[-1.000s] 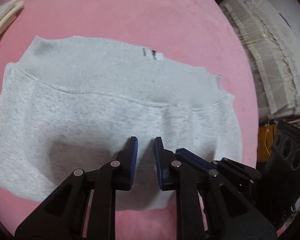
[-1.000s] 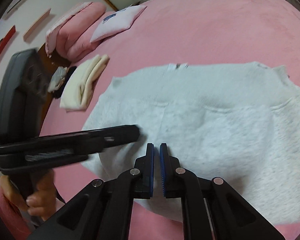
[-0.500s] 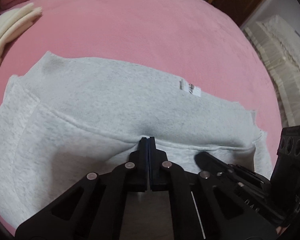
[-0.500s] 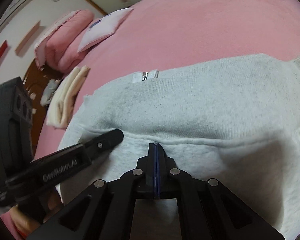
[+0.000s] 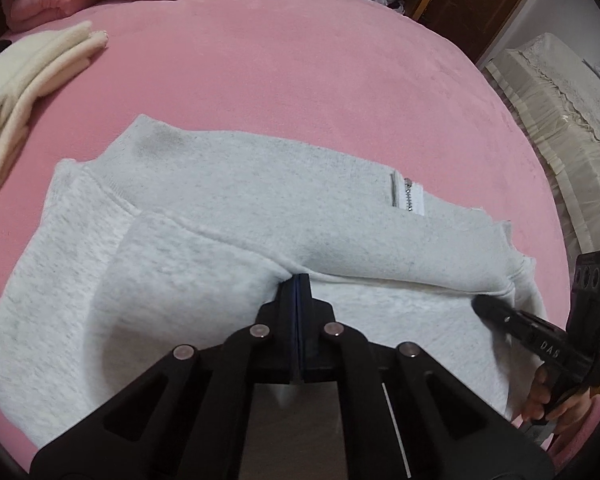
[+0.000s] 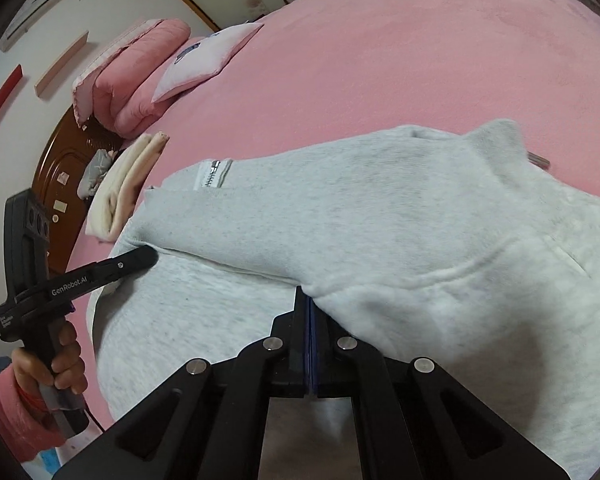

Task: Fold large clothes
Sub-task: 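Press the grey hoodie flat with both closed grippers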

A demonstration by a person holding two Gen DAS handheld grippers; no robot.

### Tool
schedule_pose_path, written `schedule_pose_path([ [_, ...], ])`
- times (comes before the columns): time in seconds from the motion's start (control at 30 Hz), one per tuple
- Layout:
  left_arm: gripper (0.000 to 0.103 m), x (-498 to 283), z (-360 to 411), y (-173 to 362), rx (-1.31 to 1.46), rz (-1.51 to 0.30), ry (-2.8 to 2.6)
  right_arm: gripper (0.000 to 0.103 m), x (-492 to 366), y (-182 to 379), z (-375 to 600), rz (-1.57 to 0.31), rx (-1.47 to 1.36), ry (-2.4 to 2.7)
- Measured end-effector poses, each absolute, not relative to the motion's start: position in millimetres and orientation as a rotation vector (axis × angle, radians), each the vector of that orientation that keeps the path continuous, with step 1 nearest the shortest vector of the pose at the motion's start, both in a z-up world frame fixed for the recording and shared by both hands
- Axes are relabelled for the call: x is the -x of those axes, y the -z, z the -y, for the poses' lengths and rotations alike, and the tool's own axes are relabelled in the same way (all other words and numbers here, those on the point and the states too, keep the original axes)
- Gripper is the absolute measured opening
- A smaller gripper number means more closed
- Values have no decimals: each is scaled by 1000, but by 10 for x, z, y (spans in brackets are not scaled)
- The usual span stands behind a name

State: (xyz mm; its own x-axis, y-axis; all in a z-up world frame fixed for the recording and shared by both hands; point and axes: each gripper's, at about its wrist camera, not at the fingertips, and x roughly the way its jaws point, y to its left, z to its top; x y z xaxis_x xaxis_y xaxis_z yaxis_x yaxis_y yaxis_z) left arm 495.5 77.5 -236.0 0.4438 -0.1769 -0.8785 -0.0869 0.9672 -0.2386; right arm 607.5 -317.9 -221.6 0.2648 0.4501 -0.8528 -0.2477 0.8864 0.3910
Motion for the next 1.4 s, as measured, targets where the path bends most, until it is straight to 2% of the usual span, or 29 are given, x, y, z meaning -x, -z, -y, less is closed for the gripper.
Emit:
schedule_pose_path([
  [0.27,1,-4959,-1187,2228,275,-1110,-44,0,-6014,2122,3639,-1221,-269,-443],
  [0.63,1,-5067,-1490,2545,193,-1192,-79,0,-5848,1901,4323,-1198,-452,-411],
  [0.87,1,-5137,-1729,2644,246,-1230,-210,0,-5801,1841,4593,-1195,-348,-331],
  [1.0,1,-5143,-1585,2648,110,-1231,-205,0,-5893,2063,4699,-1289,-209,-238],
  [1.17,1,-5109,-1656,2638,145,-1227,-219,0,-5807,1894,4988,-1214,-88,-107],
  [1.4,1,-4991,-1511,2563,-54,-1211,-221,0,-5558,1660,5575,-1178,30,29],
])
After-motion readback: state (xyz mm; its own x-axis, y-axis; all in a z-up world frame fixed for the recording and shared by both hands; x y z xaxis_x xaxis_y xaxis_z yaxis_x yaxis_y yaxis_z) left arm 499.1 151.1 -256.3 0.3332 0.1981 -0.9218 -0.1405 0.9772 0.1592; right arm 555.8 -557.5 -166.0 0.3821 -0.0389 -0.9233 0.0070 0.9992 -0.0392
